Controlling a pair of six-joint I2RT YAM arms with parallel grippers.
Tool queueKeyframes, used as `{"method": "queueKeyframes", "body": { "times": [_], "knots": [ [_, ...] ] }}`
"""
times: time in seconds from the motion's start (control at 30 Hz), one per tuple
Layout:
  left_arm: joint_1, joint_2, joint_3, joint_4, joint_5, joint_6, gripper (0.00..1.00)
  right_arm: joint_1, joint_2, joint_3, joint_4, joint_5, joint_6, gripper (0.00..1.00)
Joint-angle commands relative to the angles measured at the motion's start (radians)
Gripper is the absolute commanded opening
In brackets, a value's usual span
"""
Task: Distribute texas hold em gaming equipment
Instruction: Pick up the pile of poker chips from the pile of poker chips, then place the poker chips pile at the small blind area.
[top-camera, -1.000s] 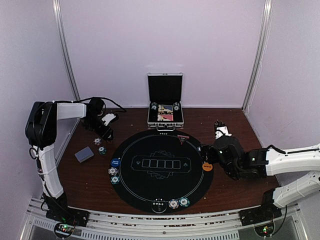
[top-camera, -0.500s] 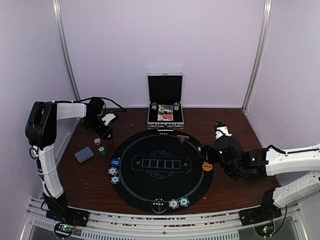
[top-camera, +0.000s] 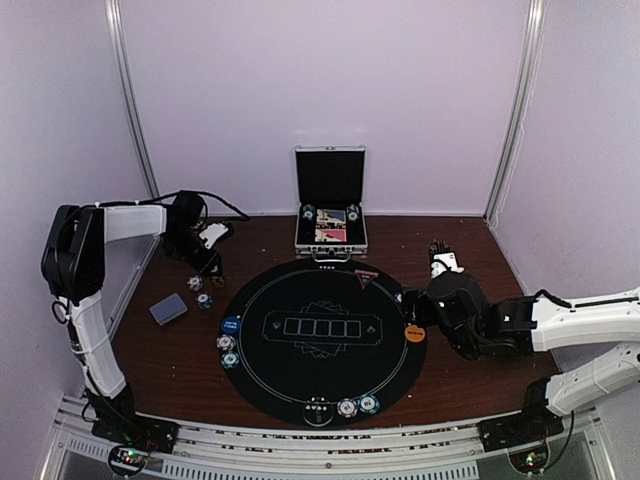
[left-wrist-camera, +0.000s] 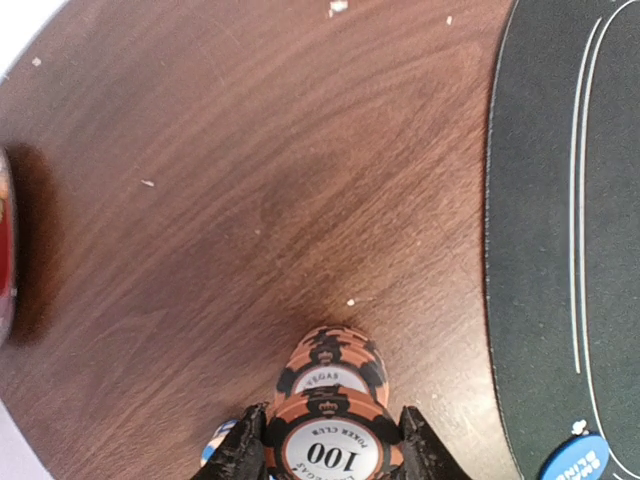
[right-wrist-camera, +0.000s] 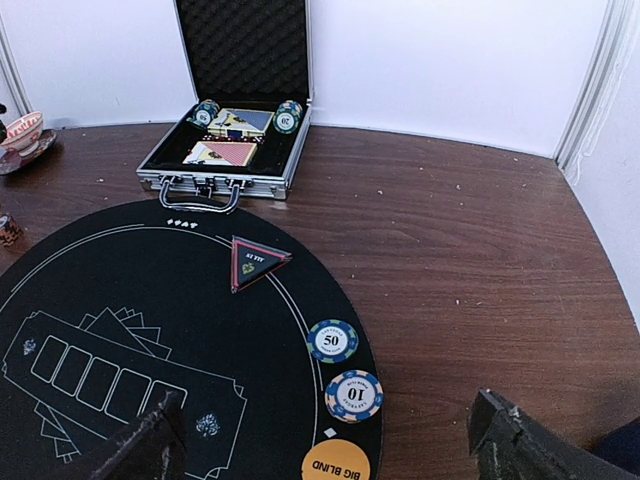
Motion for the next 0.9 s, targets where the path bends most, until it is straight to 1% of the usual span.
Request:
{"method": "queueKeyframes", "body": {
  "times": [0.0, 0.1, 0.17, 0.33, 0.5, 0.63, 0.73, 0.87],
  "knots": [
    [-0.013, -0.077, -0.022, 0.011, 0.01, 0.034, 0.27, 0.006, 0.0, 0.021, -0.007, 0.03, -0.007, 1.0],
    [-0.039, -0.118, -0.057, 0.004, 0.013, 0.065, 0.27, 0.007, 0.0, 0.021, -0.008, 0.032, -0.007, 1.0],
    [-0.072, -0.158, -0.109, 0.004, 0.019, 0.1, 0.27, 0.006, -0.001, 0.02, -0.008, 0.034, -0.006, 1.0],
    [-0.183, -0.287, -0.277, 0.014, 0.072, 0.165, 0.27, 0.007, 0.005, 0.021, -0.005, 0.034, -0.007, 1.0],
    [-0.283, -0.443, -0.402, 0.017, 0.149, 0.222, 0.27, 0.008, 0.006, 0.023, -0.009, 0.038, -0.006, 1.0],
    [-0.373, -0.539, -0.497, 0.018, 0.191, 0.276, 0.28, 0.008, 0.005, 0.022, -0.008, 0.041, -0.007, 1.0],
    [-0.432, -0.579, -0.55, 0.019, 0.197, 0.299, 0.28, 0.008, 0.009, 0.024, -0.008, 0.043, -0.007, 1.0],
    [-0.473, -0.58, -0.577, 0.001, 0.203, 0.33, 0.27, 0.01, 0.011, 0.023, -0.009, 0.045, -0.007, 1.0]
  ]
}}
